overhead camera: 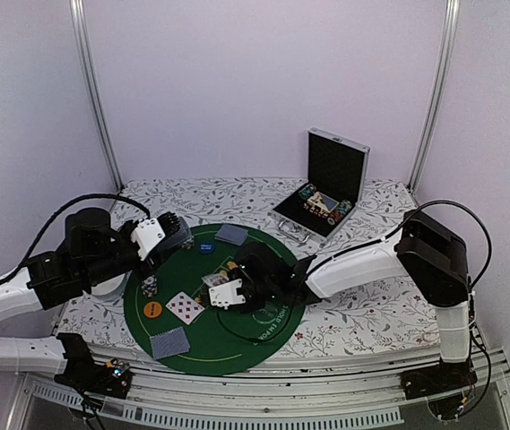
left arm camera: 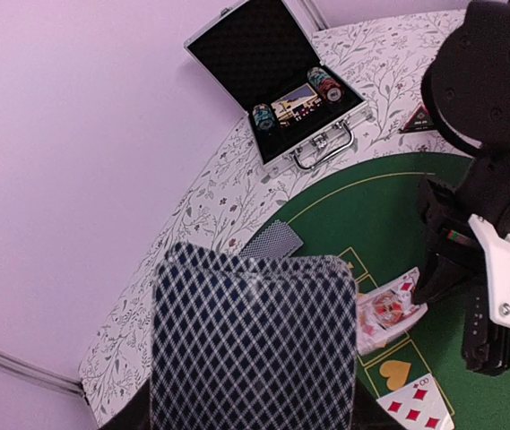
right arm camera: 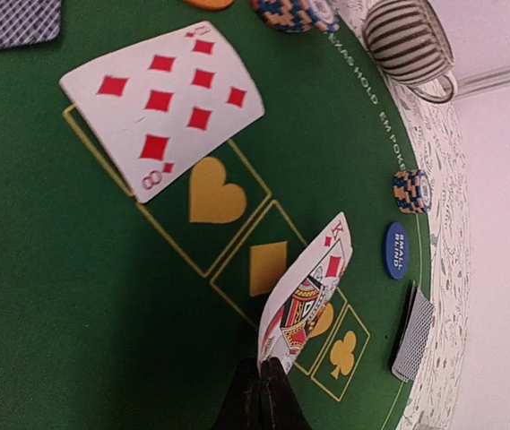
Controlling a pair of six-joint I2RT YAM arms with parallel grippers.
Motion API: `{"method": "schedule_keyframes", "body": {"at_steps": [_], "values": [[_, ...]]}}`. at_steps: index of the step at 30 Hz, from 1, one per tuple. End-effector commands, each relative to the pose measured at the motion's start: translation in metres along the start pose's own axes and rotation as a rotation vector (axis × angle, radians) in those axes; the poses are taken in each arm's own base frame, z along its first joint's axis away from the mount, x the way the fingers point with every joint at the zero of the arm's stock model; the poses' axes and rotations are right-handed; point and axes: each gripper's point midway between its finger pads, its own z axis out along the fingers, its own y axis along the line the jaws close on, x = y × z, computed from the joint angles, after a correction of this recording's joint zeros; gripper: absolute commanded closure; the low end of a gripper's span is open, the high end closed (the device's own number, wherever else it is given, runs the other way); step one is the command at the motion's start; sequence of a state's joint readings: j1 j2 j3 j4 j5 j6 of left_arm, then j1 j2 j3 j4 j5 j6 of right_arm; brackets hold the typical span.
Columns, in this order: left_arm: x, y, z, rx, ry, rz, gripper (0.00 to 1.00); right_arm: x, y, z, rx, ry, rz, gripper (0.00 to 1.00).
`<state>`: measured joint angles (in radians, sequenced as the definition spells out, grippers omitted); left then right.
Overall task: Distribute texas hold em gaming equipment
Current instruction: Flop the poker card in the community card area.
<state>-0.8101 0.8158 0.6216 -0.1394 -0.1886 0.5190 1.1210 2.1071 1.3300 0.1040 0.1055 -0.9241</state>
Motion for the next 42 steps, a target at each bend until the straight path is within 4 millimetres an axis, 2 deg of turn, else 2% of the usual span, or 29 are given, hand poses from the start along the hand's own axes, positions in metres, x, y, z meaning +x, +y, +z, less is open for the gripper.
{"method": "schedule_keyframes", "body": {"at_steps": [1,6,14,20,42], "values": [[-0.006,0.007,0.000,-0.018,-0.024,-0.024,0.55,0.017,0.024,0.006,-0.020,0.063,-0.183,0.98],[-0.006,0.007,0.000,-0.016,-0.024,-0.024,0.55,0.017,0.041,0.008,-0.063,0.063,-0.284,0.98],[-0.006,0.006,0.000,-0.010,-0.026,-0.023,0.55,0.007,0.032,0.033,-0.056,0.041,-0.311,0.98],[-0.007,0.006,-0.001,-0.010,-0.029,-0.024,0.55,-0.002,0.034,0.044,-0.091,0.005,-0.343,0.98],[-0.007,0.005,-0.001,-0.003,-0.031,-0.022,0.55,-0.025,0.058,0.045,-0.187,-0.049,-0.341,0.98]]}}
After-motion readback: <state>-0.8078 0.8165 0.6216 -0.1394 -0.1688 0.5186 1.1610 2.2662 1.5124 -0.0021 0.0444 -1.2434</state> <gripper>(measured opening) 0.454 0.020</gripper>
